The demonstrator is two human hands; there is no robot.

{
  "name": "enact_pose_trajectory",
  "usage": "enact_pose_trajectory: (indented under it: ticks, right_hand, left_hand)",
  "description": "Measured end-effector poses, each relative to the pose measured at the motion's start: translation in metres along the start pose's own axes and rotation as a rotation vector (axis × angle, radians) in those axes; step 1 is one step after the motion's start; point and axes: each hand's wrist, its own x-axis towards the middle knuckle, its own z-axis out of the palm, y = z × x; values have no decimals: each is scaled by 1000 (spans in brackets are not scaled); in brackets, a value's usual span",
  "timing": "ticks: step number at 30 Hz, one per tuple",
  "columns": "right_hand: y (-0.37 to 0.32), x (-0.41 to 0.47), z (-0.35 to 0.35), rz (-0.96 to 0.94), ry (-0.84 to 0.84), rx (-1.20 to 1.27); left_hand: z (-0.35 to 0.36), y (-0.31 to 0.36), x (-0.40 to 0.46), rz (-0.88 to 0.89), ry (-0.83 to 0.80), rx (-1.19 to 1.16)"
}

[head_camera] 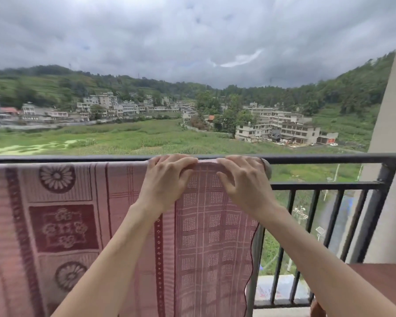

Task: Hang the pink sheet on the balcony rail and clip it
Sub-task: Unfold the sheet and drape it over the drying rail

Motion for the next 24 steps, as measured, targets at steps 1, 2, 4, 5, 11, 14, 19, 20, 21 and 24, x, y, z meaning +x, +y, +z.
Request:
enact_pose_trajectory:
  ticks: [1, 2, 4, 5, 11, 14, 19, 20, 21, 24]
  right_hand:
    - [-3, -3, 5, -9, -17, -42]
    - [-5, -6, 10, -5, -14, -63]
    - [-6, -10, 18, 14, 39, -69]
    - [-10, -12, 23, 16, 74, -76]
    - [-50, 0, 53, 14, 195, -119]
    - [-68, 5, 66, 42, 221, -102]
    - [-116, -5, 82, -143, 173, 9]
    - [-133, -4, 89, -179, 145, 32]
    - [-149, -3, 94, -195, 119, 56]
    - [-203, 5, 115, -253, 93, 148]
  left_hand:
    - [-5, -12, -5, -35, 11, 80]
    - [-9, -26, -11, -78, 14, 157]
    - [-15, -48, -23, -142, 50, 227]
    - [-17, -61, -29, -148, 105, 225]
    - [-24, -89, -40, -66, 336, 122]
    - [-34, -97, -49, -28, 343, 101]
    - [-43, -116, -86, 71, 171, 33]
    - [-49, -127, -94, 46, 136, 63]
    - [-57, -136, -100, 8, 103, 86]
    - [-95, -172, -127, -111, 32, 188]
